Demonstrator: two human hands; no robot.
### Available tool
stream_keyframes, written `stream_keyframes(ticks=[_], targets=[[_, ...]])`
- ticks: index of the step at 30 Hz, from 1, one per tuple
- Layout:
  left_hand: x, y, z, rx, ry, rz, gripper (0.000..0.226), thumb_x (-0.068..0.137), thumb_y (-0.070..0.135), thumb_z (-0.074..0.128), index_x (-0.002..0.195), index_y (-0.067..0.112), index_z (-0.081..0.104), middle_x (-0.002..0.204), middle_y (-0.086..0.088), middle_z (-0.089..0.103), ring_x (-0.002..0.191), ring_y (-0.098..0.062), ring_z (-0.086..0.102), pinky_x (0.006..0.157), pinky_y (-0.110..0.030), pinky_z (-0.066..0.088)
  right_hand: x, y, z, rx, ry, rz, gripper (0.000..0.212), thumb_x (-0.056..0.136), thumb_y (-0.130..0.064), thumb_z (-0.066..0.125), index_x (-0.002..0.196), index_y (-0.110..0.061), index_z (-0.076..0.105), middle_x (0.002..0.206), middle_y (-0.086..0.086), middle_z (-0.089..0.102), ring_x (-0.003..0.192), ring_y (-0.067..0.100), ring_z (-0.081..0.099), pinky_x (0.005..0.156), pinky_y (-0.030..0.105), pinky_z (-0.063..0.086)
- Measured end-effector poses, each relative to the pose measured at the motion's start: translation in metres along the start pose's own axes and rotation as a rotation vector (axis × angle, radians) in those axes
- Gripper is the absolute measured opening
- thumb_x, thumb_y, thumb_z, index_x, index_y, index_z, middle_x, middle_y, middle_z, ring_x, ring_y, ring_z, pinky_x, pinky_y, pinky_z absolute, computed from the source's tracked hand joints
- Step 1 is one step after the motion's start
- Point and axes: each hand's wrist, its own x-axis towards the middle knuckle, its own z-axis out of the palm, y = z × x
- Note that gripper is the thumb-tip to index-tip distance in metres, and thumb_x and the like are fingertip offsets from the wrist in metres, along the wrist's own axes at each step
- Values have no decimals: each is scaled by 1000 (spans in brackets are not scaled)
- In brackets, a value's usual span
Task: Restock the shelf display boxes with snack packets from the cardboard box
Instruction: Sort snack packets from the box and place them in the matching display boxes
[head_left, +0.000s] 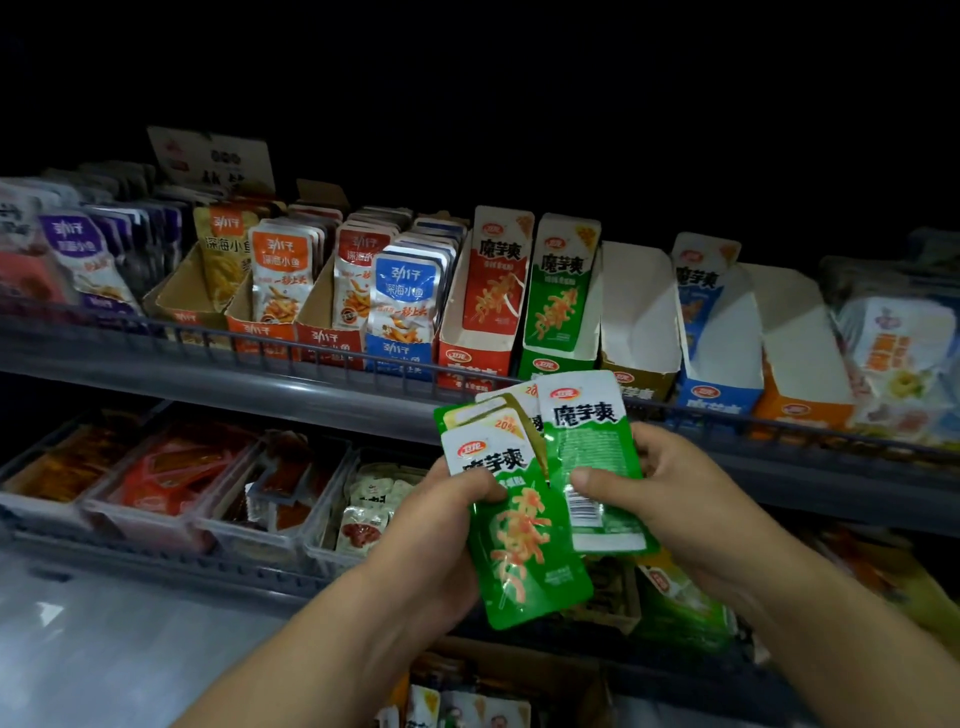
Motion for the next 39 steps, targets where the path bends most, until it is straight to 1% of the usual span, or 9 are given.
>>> stream_keyframes(ticks=[3, 7, 12, 17, 22, 25, 29, 34, 39], targets=[[-1, -2, 1, 40, -12, 18, 37, 97, -7, 45, 126, 11, 59, 111, -24, 75, 102, -46, 72, 90, -64, 56, -3, 3, -4, 84, 48, -9, 26, 92, -1, 64, 114, -16, 67, 100, 3, 78, 91, 22, 75, 86, 44, 57], [2, -6, -1, 43, 28, 49, 35, 97, -9, 49, 125, 11, 57, 105, -20, 77, 86, -35, 77, 74, -48, 60, -4, 3, -9, 177, 151, -11, 27, 95, 5, 56, 115, -14, 58, 101, 8, 76, 91, 24, 75, 82, 43, 59], [3, -12, 3, 71, 14, 124, 40, 95, -10, 57, 128, 13, 56, 110, -16, 77, 97, -37, 76, 80, -51, 60, -10, 8, 0, 11, -7, 79, 28, 87, -31, 73, 101, -15, 55, 81, 1, 72, 71, 12, 72, 67, 36, 53], [4, -19, 4, 68, -2, 187, 50, 89, -10, 65, 131, 15, 55, 117, -14, 75, 108, -37, 73, 95, -65, 54, -10, 15, 8, 17, 62, 3, 29, 86, -27, 75, 110, -21, 60, 104, 4, 73, 81, 14, 75, 64, 27, 57], [3, -19, 5, 95, -13, 213, 62, 71, 3, 77, 128, 17, 57, 115, -13, 76, 107, -36, 73, 96, -65, 54, -9, 17, 0, -78, 58, -75, 94, 75, -13, 87, 141, -49, 31, 101, 1, 76, 86, 19, 76, 76, 45, 61], [4, -20, 5, 102, -18, 209, 61, 72, 4, 78, 128, 17, 58, 114, -14, 76, 106, -37, 74, 94, -64, 55, -9, 13, -3, -40, -45, -97, 98, 72, -5, 87, 143, -47, 34, 105, -1, 77, 92, 22, 76, 82, 49, 60], [6, -21, 6, 117, -29, 187, 57, 78, 4, 76, 130, 16, 57, 116, -15, 76, 105, -39, 73, 93, -64, 55, -9, 11, -5, -114, -25, -120, 124, 71, -12, 89, 150, -59, 6, 111, -10, 75, 93, 13, 75, 82, 39, 60], [5, -23, 3, 137, -86, 122, 52, 85, 3, 73, 133, 16, 58, 121, -17, 73, 109, -40, 72, 96, -64, 54, -3, 12, -9, -180, 4, -124, 67, 74, -47, 80, 130, -48, 43, 106, -5, 75, 90, 14, 75, 80, 43, 61], [3, -25, 3, 180, -96, 89, 46, 90, -4, 68, 130, 17, 58, 116, -16, 75, 105, -40, 73, 94, -60, 56, 1, 10, -16, -169, 78, -61, 15, 100, -33, 55, 109, -22, 57, 78, -3, 75, 60, 8, 71, 49, 23, 52]])
